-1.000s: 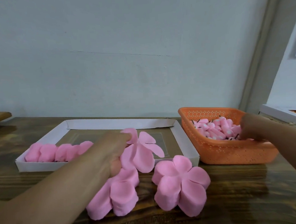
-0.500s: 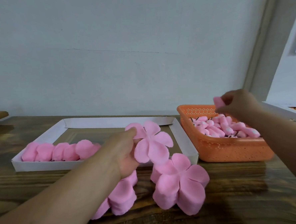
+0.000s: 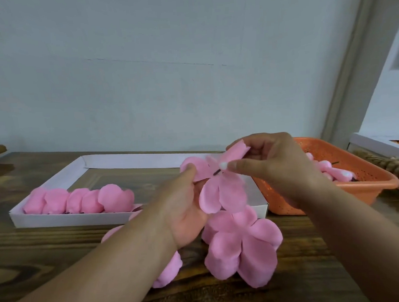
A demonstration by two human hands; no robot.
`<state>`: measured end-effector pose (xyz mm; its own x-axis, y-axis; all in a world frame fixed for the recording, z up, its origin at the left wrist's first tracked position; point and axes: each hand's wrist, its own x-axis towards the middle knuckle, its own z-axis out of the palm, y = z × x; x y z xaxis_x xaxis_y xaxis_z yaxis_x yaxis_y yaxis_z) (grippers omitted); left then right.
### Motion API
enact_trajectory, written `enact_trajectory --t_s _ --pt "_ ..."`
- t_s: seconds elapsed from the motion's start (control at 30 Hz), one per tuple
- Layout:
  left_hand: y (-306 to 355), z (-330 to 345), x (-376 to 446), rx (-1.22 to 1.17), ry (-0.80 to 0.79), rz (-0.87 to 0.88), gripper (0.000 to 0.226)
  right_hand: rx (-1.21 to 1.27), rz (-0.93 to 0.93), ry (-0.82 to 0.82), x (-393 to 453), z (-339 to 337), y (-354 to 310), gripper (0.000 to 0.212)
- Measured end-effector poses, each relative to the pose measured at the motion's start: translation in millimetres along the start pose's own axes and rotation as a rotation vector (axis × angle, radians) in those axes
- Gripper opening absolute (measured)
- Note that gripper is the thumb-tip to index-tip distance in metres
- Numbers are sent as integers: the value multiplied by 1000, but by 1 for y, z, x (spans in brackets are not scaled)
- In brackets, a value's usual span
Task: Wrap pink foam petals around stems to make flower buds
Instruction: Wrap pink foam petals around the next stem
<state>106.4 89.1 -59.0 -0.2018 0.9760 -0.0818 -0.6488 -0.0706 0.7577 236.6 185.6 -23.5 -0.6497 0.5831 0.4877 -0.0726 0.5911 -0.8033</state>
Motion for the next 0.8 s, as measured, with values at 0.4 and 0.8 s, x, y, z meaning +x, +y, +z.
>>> enact_trajectory --t_s 0.4,0.8 --pt "-2 -3 2 -70 79 46 39 -197 3 0 -1 6 9 7" --pt "-13 -5 7 67 324 95 18 -253 -98 -101 -11 18 10 10"
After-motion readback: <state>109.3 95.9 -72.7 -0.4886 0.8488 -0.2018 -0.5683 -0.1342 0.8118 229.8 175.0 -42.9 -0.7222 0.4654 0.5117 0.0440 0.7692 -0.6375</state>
